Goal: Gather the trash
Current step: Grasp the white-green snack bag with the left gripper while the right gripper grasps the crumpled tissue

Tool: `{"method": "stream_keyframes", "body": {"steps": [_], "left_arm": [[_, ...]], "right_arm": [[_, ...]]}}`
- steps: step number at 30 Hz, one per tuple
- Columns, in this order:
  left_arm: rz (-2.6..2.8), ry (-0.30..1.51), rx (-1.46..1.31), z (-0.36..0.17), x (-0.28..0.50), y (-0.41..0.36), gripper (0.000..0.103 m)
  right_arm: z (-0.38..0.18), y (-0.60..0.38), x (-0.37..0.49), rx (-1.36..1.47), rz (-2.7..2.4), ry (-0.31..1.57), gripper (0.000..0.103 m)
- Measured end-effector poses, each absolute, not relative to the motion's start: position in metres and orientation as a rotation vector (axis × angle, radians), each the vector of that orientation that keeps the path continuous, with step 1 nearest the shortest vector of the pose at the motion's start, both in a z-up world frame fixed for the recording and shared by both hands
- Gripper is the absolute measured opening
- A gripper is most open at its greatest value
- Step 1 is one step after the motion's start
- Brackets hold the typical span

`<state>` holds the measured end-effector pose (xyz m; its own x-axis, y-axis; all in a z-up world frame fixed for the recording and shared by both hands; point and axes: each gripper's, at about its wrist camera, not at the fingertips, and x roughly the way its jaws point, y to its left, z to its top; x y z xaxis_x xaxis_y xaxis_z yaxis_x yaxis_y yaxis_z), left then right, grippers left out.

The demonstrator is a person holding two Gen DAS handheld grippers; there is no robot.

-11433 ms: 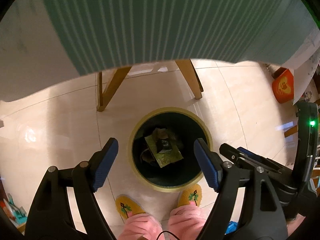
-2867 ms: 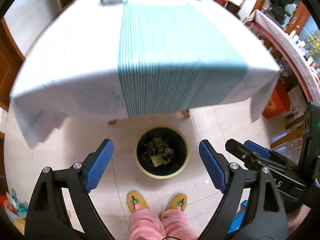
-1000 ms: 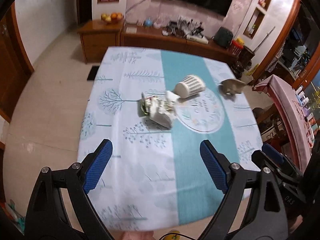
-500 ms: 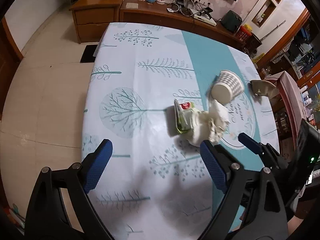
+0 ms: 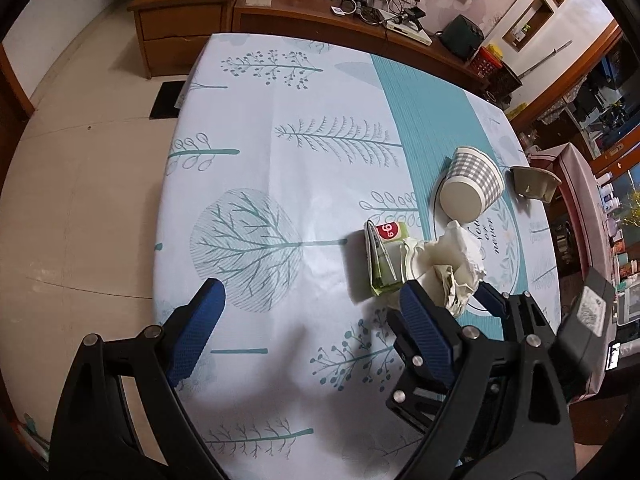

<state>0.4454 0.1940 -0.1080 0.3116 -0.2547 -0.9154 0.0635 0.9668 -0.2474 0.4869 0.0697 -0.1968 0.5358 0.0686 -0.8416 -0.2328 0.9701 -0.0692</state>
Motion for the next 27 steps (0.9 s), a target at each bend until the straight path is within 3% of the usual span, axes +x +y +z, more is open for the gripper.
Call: {"method": "stream_keyframes", "body": {"steps": [6, 16, 21, 27], "left_arm": [[-0.251, 1.247, -0.168, -0.113, 0.455, 0.182, 0.087], [-0.303, 1.303, -0.19, -0.138, 0.475, 0.157, 0.085], [-0.305, 1.333, -0.206, -0.152, 0.484, 0.149, 0.073], [-0.295, 1.361, -0.186, -0.165, 0.49, 0.138, 0.045]], "right_arm": [[-0.197, 0.052, 0.492, -0.094, 0.182, 0.984, 0.068], [-0.189, -0.008, 0.482, 0.076, 0.083, 1.001, 0.065], [-0.183, -0.038, 0.472, 0.149, 0.036, 1.009, 0.065], [-0.181, -0.054, 0.463, 0.179, 0.027, 1.009, 0.064]]}}
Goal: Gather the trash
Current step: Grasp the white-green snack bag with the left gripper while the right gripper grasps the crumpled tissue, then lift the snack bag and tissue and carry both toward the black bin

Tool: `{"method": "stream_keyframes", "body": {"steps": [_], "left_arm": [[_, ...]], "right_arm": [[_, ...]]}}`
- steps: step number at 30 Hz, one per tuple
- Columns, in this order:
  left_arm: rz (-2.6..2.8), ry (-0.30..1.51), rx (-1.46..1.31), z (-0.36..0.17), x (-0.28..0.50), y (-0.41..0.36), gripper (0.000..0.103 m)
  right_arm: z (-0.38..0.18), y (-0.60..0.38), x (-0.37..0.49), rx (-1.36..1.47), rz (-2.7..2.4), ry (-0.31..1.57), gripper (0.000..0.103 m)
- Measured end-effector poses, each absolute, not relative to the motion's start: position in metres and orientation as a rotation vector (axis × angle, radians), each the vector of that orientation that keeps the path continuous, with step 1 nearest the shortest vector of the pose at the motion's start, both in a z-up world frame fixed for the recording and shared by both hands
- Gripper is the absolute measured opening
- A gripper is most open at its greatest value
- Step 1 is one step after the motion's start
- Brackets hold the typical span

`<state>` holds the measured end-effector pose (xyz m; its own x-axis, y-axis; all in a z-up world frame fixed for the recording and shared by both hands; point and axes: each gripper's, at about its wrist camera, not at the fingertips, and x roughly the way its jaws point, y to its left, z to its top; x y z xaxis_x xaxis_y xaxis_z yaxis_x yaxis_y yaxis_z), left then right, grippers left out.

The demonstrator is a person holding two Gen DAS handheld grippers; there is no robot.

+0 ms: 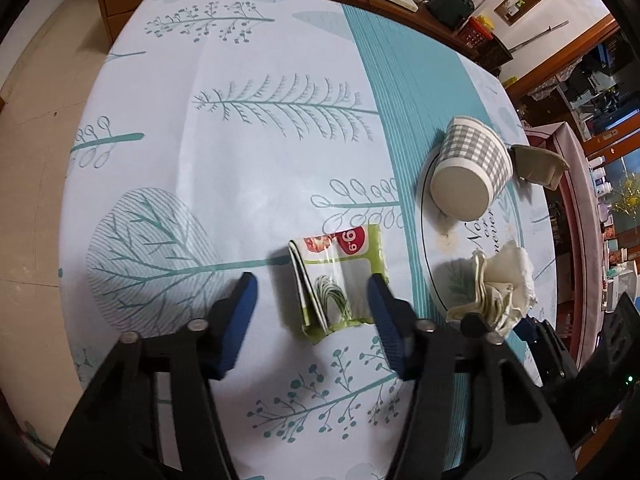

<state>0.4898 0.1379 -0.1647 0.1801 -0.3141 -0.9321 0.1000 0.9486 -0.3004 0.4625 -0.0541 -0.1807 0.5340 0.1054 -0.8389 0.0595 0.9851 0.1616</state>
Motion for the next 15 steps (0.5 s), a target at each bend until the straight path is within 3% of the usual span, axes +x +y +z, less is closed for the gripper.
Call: {"method": "stream_keyframes", "body": {"steps": [5, 15], "left_arm": [[-0.279, 1.365, -0.143, -0.173, 0.489, 0.127, 0.007], [-0.253, 1.313, -0.105, -0.149, 0.455, 0.114, 0.001]], "right_arm": [[-0.18, -0.056, 0.455, 0.202, 0.033, 1.007, 0.063], [-0.148, -0.072, 0.419, 0.245, 0.053, 0.958, 0.061]]}}
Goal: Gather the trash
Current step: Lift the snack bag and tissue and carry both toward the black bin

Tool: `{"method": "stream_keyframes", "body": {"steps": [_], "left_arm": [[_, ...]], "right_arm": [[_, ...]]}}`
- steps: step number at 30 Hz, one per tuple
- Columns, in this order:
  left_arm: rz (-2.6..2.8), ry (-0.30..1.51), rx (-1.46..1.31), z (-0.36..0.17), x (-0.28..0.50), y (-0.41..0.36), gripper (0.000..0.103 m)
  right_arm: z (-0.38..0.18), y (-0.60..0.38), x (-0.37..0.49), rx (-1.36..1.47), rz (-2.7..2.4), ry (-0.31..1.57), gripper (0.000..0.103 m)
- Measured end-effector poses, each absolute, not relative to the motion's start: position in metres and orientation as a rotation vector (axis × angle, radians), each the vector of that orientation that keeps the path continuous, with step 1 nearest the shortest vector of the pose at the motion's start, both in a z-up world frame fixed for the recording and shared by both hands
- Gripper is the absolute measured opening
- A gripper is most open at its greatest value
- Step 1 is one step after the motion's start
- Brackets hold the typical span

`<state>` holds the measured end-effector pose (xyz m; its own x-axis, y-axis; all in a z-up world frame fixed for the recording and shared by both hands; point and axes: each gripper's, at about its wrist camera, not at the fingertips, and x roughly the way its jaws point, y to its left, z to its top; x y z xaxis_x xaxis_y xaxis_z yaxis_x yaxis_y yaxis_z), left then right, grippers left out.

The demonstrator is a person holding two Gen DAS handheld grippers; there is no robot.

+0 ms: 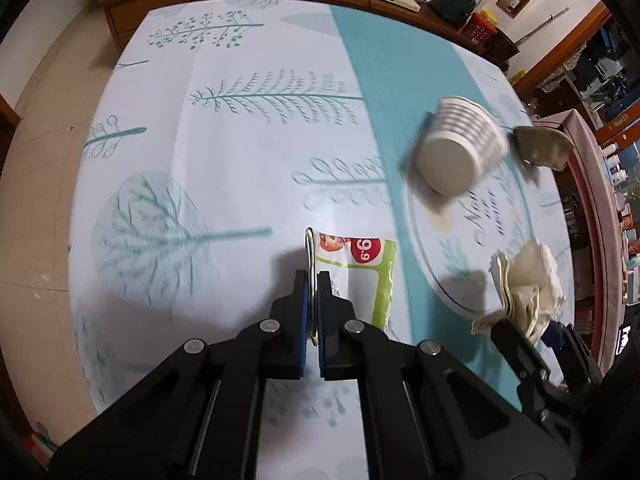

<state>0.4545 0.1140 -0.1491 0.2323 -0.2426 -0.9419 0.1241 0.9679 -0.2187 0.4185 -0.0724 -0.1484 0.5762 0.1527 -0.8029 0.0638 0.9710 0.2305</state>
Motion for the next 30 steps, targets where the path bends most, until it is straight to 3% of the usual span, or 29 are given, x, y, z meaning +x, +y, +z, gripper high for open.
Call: {"method": "stream_keyframes", "body": {"steps": [17, 30], "left_arm": [[-0.297, 1.121, -0.044, -0.021, 0.242, 0.039, 0.001], [-0.232, 1.102, -0.062, -0.006, 0.062, -0.024, 0.001]], "right_arm": [[-0.07, -0.149, 0.217, 0.28, 0.193, 0.872, 0.061], [-0.051, -0.213, 0.04, 0.263, 0.312, 0.885, 0.061]]}}
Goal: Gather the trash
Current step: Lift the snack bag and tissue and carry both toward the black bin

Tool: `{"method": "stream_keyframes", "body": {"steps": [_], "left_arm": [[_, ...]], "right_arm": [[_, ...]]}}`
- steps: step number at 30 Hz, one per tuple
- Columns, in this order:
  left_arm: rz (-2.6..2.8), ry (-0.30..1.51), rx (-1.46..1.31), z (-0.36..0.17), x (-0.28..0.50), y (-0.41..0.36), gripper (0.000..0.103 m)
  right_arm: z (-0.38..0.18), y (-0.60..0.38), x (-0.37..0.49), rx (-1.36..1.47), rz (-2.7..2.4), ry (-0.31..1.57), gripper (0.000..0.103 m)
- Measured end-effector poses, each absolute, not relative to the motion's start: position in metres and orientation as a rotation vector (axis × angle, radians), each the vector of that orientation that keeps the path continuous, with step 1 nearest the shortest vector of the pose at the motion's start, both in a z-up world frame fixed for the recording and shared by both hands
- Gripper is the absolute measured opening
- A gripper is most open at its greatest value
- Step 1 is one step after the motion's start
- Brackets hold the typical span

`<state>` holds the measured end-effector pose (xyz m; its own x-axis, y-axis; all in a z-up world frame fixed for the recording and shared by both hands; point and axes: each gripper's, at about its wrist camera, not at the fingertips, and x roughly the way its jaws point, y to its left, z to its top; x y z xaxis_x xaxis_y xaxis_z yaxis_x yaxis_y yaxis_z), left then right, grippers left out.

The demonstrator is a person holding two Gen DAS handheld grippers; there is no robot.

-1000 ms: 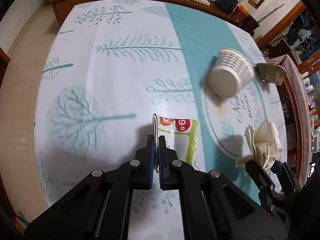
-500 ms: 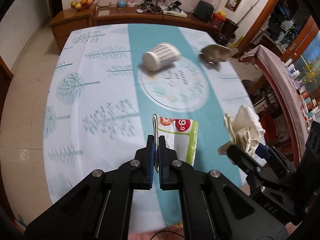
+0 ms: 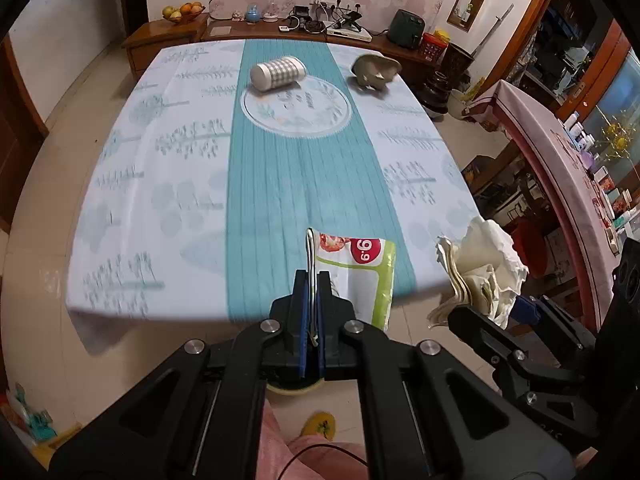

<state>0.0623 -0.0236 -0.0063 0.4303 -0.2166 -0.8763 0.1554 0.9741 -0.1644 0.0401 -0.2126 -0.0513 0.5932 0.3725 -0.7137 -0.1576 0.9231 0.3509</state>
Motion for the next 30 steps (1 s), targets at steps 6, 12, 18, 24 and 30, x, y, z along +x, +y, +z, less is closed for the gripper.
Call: {"method": "stream_keyframes", "body": {"steps": [6, 12, 18, 24, 30], "left_arm": [[-0.221, 1.113, -0.023, -0.012, 0.01, -0.042, 0.001], [-0.218, 1.143, 0.024, -0.031, -0.018, -0.045, 0.001], [-0.195, 1.226, 0.02, -0.077, -0.027, -0.036, 0.001], [-0.174, 1.249, 0.047, -0.13, -0.028, -0.031, 0.001], [-0.165, 1.287, 0.0, -0.193, -0.018, -0.026, 0.001]], "right_arm": [[-0.056, -0.226, -0.006, 0.299, 0.323, 0.912, 0.061], [-0.085, -0.227, -0.022, 0.348, 0.313, 0.977, 0.061], [-0.132, -0.226, -0.031, 0.386, 0.278, 1.063, 0.061], [-0.193, -0.223, -0.029, 0.412, 0.226, 1.136, 0.061], [-0.271, -0.22, -0.021, 0.449, 0.193, 1.202, 0.062]]}}
